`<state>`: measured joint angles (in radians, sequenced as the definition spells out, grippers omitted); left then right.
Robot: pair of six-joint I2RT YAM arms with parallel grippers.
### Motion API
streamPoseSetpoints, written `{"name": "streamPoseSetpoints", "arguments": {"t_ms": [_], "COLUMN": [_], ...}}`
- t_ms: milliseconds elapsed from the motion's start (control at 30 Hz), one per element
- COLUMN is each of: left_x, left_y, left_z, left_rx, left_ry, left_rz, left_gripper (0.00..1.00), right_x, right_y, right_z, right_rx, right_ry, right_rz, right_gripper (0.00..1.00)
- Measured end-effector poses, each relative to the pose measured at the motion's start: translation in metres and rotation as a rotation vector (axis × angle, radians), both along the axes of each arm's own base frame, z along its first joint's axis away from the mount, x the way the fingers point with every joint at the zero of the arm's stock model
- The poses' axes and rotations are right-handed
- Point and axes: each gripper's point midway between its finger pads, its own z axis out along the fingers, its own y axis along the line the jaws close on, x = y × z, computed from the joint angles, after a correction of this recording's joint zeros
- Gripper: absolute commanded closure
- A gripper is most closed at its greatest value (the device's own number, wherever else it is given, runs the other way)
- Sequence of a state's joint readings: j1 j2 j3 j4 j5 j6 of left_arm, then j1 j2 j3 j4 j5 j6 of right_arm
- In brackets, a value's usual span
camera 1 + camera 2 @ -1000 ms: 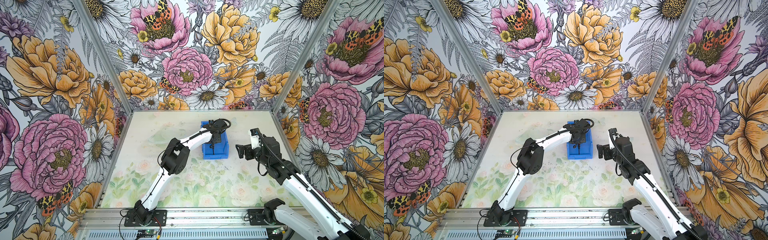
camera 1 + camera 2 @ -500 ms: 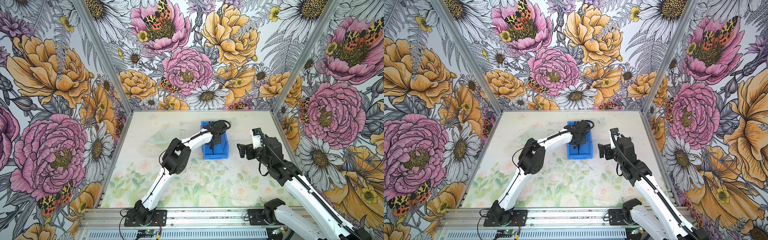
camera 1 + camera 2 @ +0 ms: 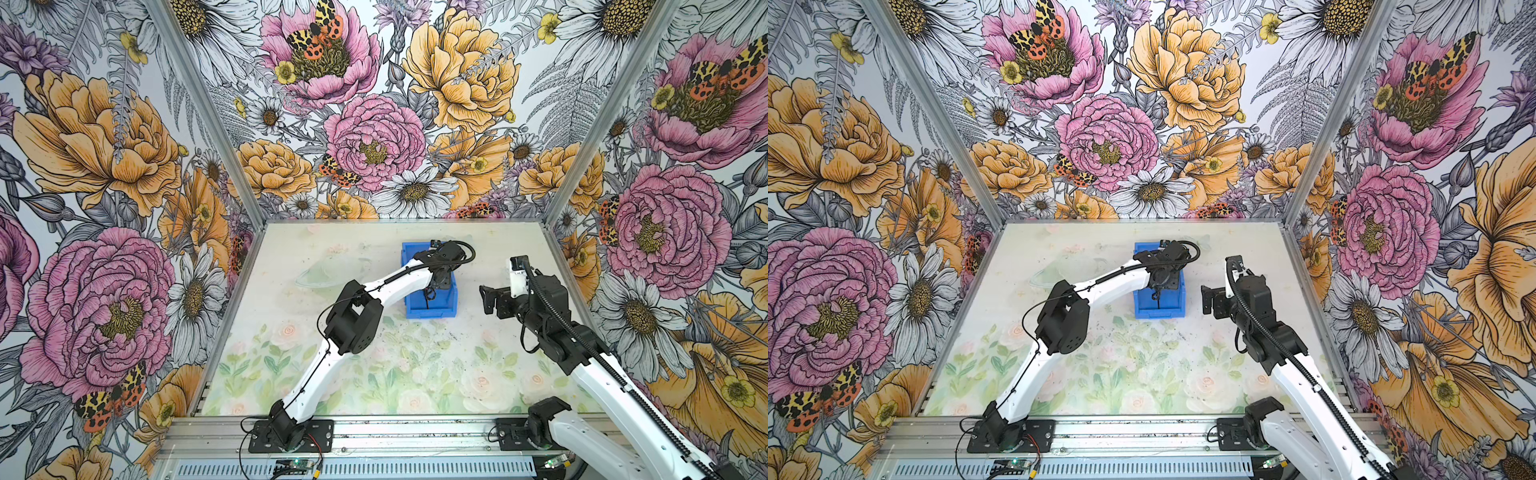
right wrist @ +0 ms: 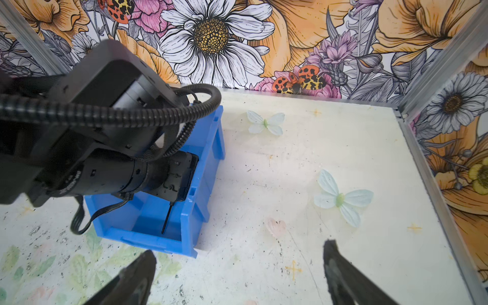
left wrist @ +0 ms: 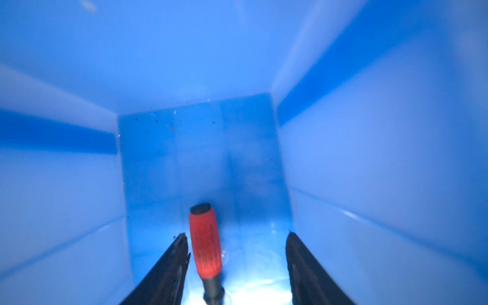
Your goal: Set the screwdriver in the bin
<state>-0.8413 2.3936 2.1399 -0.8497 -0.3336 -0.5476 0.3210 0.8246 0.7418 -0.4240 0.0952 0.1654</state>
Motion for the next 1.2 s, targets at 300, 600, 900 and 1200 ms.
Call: {"name": "streamPoseSetpoints", "arguments": {"t_ms": [300,600,900,1200], "left_x": [-0.034,-0.062,-0.071,-0.063], "left_y": [0.005,0.051,0.139,0.228], "left_z": [0.094,0.093,0.134,0.127], "left_rx": [-0.037,0.074,0.048,0.012], "left_ry": [-0.138,-0.144,-0.222,-0.248], "left_rz": [-0.091,-0.138,-0.068,0.017], "left_gripper": [0.20,0.16,0.10,0.01], "right_x": [0.002,0.018,0.027,0.032], "right_y": [-0.016,-0.023,-0.027,-0.061], "right_z": [0.003,-0.016,-0.022,-0.012], "right_rx": [-0.037,-0.060,-0.061,-0.082], "right_ry": [-0.017,0.060,0.085,0.036], "right_rz": [-0.082,-0.147,-0.203,-0.413], "right_gripper": [0.01,0.00,0.01,0.01]}}
